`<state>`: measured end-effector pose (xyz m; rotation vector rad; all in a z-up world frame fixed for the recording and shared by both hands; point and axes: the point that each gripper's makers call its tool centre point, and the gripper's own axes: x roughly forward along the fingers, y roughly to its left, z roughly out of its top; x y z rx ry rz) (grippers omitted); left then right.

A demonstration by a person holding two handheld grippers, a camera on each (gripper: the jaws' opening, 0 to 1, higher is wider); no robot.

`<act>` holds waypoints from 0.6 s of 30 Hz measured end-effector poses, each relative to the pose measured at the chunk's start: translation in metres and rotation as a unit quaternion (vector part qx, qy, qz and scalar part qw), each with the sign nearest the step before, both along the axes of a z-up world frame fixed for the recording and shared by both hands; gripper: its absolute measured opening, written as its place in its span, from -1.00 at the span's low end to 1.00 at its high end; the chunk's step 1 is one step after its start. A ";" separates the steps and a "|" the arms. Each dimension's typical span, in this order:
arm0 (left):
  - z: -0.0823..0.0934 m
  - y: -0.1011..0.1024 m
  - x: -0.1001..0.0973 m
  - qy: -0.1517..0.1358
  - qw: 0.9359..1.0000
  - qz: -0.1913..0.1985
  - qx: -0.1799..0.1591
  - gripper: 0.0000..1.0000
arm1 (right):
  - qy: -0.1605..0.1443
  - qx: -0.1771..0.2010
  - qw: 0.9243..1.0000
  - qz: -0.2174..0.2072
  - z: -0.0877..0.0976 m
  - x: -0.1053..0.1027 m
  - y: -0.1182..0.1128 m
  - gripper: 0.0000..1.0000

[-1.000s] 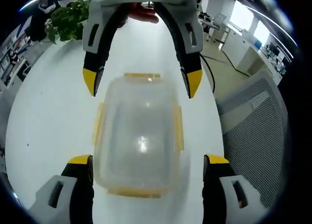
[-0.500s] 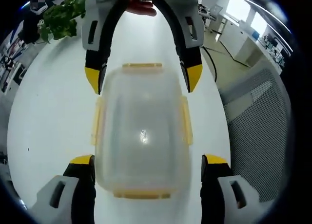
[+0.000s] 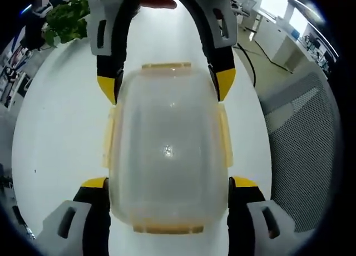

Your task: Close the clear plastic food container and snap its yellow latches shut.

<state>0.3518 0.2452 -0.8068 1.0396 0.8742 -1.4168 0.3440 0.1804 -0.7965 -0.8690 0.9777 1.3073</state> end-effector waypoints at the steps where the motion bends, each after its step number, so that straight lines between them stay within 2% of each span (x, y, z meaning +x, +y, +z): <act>1: 0.000 0.000 0.000 0.000 1.000 0.000 0.002 0.75 | 0.000 0.000 1.000 0.000 0.000 0.000 0.000 0.58; 10: -0.001 0.000 0.000 -0.004 1.000 0.005 0.017 0.74 | -0.002 -0.007 1.000 -0.005 -0.001 0.000 -0.001 0.57; 18: -0.002 0.000 0.000 -0.005 1.000 0.006 0.020 0.74 | -0.005 0.009 1.000 -0.008 0.000 0.000 -0.001 0.57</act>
